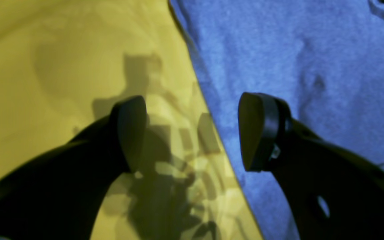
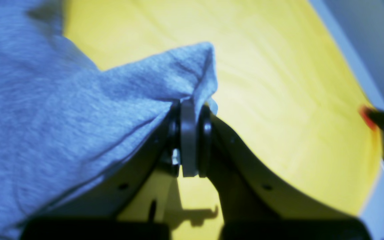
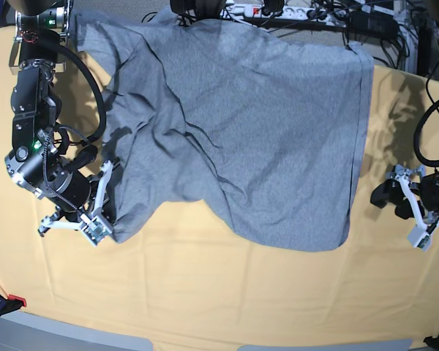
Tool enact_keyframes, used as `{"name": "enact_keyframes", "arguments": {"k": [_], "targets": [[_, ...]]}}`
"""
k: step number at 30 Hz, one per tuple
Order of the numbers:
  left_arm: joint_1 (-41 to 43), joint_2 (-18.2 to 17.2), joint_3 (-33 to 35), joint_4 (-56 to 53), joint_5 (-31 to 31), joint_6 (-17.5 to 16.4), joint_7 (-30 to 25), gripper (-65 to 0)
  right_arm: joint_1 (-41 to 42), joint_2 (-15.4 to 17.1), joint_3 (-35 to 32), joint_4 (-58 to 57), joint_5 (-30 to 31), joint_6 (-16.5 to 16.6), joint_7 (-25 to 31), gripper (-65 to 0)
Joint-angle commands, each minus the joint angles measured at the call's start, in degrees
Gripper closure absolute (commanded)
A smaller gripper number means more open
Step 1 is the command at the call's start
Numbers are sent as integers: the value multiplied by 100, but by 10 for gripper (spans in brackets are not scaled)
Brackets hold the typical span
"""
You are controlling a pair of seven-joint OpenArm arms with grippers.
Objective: Layout the t-shirt on the table in an organized manner, then fold the t-shirt properly
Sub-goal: 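Pull the fabric back outward with the right gripper and release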
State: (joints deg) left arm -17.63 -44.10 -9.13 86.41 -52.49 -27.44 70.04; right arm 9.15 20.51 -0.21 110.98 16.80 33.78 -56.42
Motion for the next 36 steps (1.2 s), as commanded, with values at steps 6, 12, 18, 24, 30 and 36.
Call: {"name": "enact_keyframes", "arguments": {"k": [6,12,18,24,30,36], "targets": [[-129,-68,-76,68,-46,4,-101,-433,232,92,26,-479,-391,-319,551,0],[-127,-68,-76,68,-46,4,-90,-432,706,225,26,-1480,-466,-330,789,0],[-129,-68,-76,68,-46,4,-87,-433,1471,334,26,-2675,22,120,826,0],[-129,-68,-76,68,-48,4,-81,-433,2240,332,26,-3777,35,46,848,0],[-127,-68,-76,68,-46,4,-81,-433,2769,332,26,-4409,-72,-83,999,0],[-127,-66,-76,68,-46,4,-79,-433,2863,332,26,-4461,-55,238,1019,0]]}}
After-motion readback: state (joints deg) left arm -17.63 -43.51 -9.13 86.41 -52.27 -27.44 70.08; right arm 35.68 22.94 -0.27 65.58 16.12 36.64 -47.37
